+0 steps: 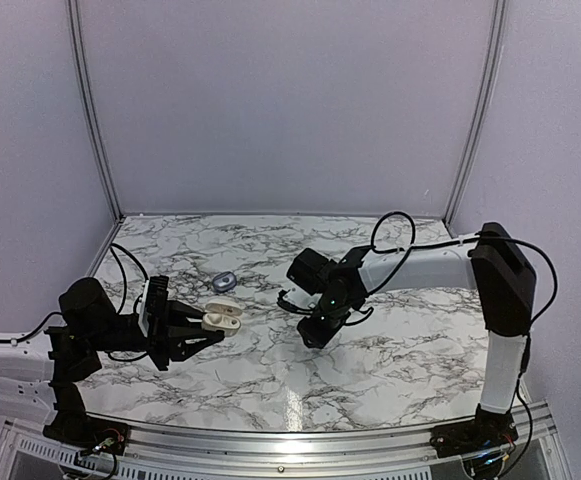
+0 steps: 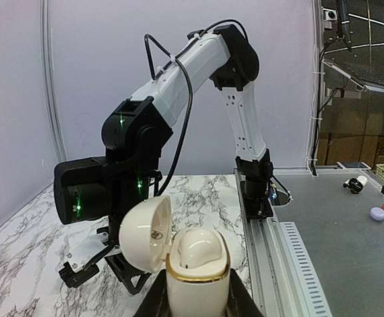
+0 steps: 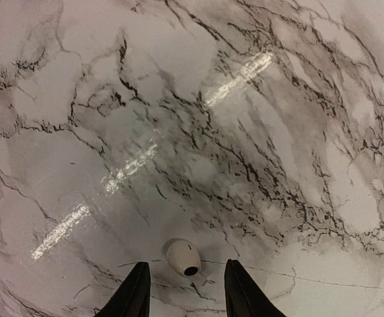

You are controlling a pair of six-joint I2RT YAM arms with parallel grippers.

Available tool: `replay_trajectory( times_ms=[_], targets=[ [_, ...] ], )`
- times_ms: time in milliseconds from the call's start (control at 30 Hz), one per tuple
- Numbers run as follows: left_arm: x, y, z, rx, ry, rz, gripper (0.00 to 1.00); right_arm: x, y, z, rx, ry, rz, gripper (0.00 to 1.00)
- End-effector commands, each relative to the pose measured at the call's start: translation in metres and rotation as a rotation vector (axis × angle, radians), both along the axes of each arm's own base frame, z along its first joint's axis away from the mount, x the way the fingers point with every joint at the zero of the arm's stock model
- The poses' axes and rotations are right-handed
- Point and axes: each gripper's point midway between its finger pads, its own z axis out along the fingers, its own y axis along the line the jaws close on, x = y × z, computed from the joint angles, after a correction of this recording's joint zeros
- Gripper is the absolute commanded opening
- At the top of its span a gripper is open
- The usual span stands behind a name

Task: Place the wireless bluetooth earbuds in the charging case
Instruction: Adjust the right earbud at the center of the board.

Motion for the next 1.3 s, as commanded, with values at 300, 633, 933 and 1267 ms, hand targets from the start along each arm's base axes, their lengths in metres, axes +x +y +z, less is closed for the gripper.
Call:
replay_trajectory(
  times_ms=[300, 633, 933, 1267],
  targets=[
    [0.004, 0.001, 0.012, -0.022, -0.023, 0.022, 0.00, 0.015, 0.005, 0.003, -0.043, -0.001, 0.032, 0.38],
    [0.007, -0.001, 0.008, -0.009, -0.023, 0.028, 0.00, 0.004, -0.031, -0.006, -0.074, 0.024, -0.001, 0.44],
    [0.009, -0.001, 0.009, -0.010, -0.022, 0.042, 0.00, 0.030, -0.037, 0.001, -0.046, -0.009, -0.030, 0.38],
    [0.011, -0.003, 0.011, -0.012, -0.012, 0.041, 0.00, 0.006, -0.008, 0.035, -0.001, 0.010, 0.075, 0.42]
  ],
)
